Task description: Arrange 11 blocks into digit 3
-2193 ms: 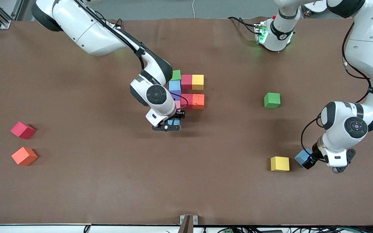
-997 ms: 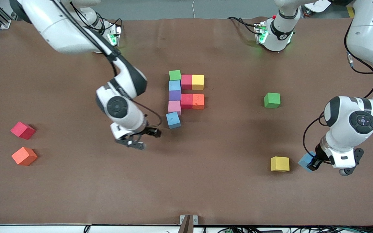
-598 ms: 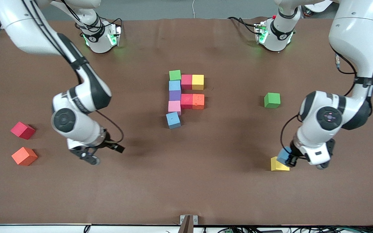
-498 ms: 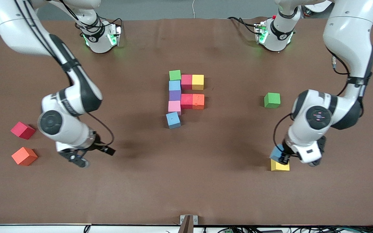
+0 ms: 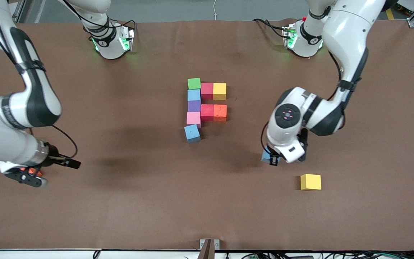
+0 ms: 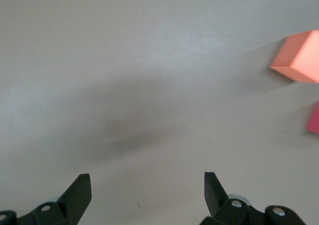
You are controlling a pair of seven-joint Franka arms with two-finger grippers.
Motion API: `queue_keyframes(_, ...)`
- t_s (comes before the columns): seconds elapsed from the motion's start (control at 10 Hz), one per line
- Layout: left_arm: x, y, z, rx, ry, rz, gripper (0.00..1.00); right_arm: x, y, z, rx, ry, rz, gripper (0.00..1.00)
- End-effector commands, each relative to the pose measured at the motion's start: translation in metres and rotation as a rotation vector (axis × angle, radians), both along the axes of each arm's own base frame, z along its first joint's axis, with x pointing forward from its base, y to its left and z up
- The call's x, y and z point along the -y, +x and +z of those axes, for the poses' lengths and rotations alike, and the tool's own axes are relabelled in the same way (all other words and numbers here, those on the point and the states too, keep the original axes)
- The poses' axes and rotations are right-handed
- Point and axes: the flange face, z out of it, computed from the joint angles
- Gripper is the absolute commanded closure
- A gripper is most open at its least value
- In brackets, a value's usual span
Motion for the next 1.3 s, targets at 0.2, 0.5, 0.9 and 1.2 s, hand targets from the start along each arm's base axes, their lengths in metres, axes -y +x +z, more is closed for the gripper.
queue_keyframes(0.2, 0.081, -0.035, -0.018, -0.024, -0.058, 0.205, 0.70, 0.020, -0.067, 0.127, -0.044, 0.077, 0.134, 0.00)
queue_keyframes(0.5, 0.145, -0.071, -0.033, -0.024, -0.078, 0.241, 0.70, 0.000, -0.073, 0.192, 0.064, 0.092, 0.146, 0.00)
queue_keyframes(0.9, 0.201, -0.102, -0.056, -0.021, -0.110, 0.249, 0.70, -0.022, -0.072, 0.200, 0.079, 0.099, 0.176, 0.00)
queue_keyframes(1.2, 0.212, -0.108, -0.062, -0.014, -0.121, 0.242, 0.70, -0.010, -0.073, 0.200, 0.077, 0.082, 0.168, 0.00)
